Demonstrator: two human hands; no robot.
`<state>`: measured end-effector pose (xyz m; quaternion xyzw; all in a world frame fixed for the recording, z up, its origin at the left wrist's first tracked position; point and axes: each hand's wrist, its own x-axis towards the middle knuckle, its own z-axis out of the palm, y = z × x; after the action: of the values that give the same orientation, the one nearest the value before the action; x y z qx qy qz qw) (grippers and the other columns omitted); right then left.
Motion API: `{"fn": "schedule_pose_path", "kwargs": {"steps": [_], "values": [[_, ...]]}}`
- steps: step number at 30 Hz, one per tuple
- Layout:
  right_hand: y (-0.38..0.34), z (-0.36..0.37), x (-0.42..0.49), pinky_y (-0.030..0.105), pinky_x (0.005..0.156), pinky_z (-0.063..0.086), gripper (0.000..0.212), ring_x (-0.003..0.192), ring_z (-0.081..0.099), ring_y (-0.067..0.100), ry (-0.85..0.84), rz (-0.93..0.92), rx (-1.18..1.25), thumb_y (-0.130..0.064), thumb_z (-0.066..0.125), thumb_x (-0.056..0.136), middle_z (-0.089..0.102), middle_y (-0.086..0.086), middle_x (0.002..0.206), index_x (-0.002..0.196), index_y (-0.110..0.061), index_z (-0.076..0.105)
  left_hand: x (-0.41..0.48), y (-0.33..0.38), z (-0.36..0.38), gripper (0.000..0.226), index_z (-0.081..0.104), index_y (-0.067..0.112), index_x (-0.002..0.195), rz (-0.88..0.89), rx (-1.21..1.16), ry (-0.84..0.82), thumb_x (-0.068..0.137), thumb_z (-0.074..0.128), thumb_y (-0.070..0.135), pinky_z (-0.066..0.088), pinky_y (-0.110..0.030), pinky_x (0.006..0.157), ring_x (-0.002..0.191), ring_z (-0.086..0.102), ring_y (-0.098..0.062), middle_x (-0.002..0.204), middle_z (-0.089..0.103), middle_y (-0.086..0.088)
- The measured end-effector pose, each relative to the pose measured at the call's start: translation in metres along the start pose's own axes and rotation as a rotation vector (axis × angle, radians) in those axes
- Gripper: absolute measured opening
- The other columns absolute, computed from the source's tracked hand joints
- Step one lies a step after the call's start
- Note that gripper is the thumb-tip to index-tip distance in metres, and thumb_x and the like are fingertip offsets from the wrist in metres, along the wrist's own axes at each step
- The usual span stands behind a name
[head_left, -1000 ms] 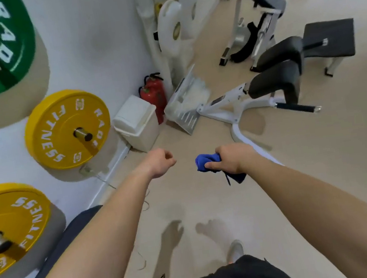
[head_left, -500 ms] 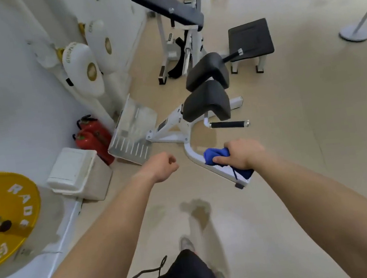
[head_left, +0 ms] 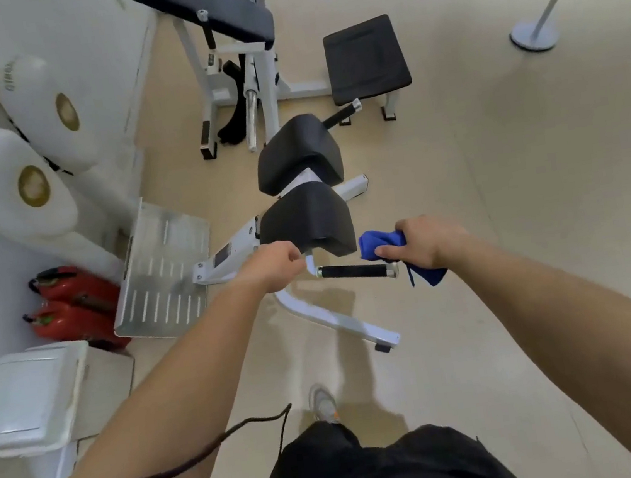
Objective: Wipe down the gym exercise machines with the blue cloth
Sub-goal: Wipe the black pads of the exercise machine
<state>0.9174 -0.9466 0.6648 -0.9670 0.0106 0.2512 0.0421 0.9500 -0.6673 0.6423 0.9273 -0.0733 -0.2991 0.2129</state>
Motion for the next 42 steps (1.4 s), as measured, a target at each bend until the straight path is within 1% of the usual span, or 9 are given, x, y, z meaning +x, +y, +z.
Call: {"fn": "schedule_pose_path", "kwargs": {"steps": [2,5,9,14,20,25,31,35,42], "values": [[0.007,-0.013,0.028,0.033,0.064,0.043,0.051,0.072,0.056,0.017,-0.004,0.001,0.05,-0.075,0.043,0.087,0.059,0.0,0.08,0.082,-0.024,0.047,0.027,0.013,-0.019,0.025,0.062,0.022,0.117,0.01,-0.012,0.015,0.098,0.05,0.033,0.052,-0.037,0.089,0.099,0.06,-0.018,0.109,0.065,0.002],[0.019,-0.028,0.071,0.032,0.064,0.043,0.052,0.069,0.055,0.015,-0.004,-0.04,0.005,-0.076,0.04,0.087,0.059,-0.002,0.077,0.085,-0.025,0.048,0.065,0.03,-0.035,0.024,0.063,0.02,0.115,0.005,-0.029,0.042,0.099,0.05,0.032,0.051,-0.034,0.087,0.098,0.06,-0.018,0.108,0.066,0.001],[0.045,-0.042,0.138,0.031,0.065,0.045,0.053,0.067,0.057,0.014,-0.025,-0.131,-0.028,-0.076,0.039,0.088,0.06,-0.002,0.077,0.089,-0.024,0.051,0.113,0.052,-0.037,0.027,0.061,0.023,0.122,-0.045,-0.05,0.053,0.101,0.048,0.034,0.046,-0.028,0.082,0.1,0.057,-0.014,0.114,0.063,0.004],[0.081,-0.059,0.236,0.029,0.065,0.042,0.047,0.063,0.055,0.01,-0.071,-0.325,-0.035,-0.07,0.042,0.092,0.06,-0.003,0.075,0.087,-0.024,0.051,0.171,0.082,-0.021,0.028,0.061,0.025,0.12,-0.268,-0.151,0.104,0.098,0.05,0.037,0.051,-0.038,0.094,0.104,0.059,-0.018,0.118,0.064,0.003],[0.118,-0.082,0.316,0.03,0.064,0.042,0.052,0.066,0.055,0.011,-0.174,-0.581,-0.206,-0.074,0.042,0.089,0.059,-0.005,0.081,0.101,-0.025,0.052,0.198,0.153,0.009,0.019,0.064,0.023,0.11,-0.551,-0.327,0.209,0.097,0.053,0.032,0.052,-0.038,0.091,0.096,0.061,-0.016,0.107,0.066,0.002],[0.153,-0.114,0.352,0.035,0.075,0.05,0.063,0.082,0.06,0.019,-0.178,-0.777,-0.371,-0.078,0.038,0.087,0.062,-0.002,0.095,0.117,-0.025,0.053,0.213,0.22,0.035,0.025,0.064,0.022,0.117,-0.692,-0.432,0.303,0.097,0.053,0.033,0.05,-0.037,0.092,0.101,0.061,-0.018,0.113,0.066,0.001],[0.17,-0.126,0.363,0.034,0.075,0.046,0.055,0.083,0.06,0.02,-0.243,-0.836,-0.365,-0.074,0.041,0.089,0.063,0.0,0.094,0.106,-0.023,0.051,0.215,0.257,0.052,0.023,0.064,0.021,0.114,-0.738,-0.491,0.355,0.096,0.053,0.03,0.049,-0.033,0.087,0.098,0.06,-0.018,0.112,0.066,0.002],[0.163,-0.115,0.371,0.033,0.074,0.047,0.051,0.078,0.062,0.018,-0.272,-0.83,-0.301,-0.07,0.044,0.09,0.064,0.0,0.088,0.101,-0.02,0.053,0.228,0.25,0.067,0.024,0.063,0.022,0.118,-0.76,-0.586,0.443,0.097,0.055,0.029,0.048,-0.03,0.087,0.098,0.06,-0.016,0.112,0.065,0.005],[0.145,-0.078,0.396,0.028,0.06,0.045,0.052,0.07,0.061,0.015,-0.24,-0.81,-0.218,-0.073,0.043,0.089,0.063,-0.002,0.081,0.095,-0.022,0.052,0.269,0.215,0.08,0.026,0.062,0.019,0.122,-0.758,-0.758,0.544,0.097,0.056,0.025,0.047,-0.028,0.089,0.105,0.06,-0.017,0.117,0.064,0.004]]}}
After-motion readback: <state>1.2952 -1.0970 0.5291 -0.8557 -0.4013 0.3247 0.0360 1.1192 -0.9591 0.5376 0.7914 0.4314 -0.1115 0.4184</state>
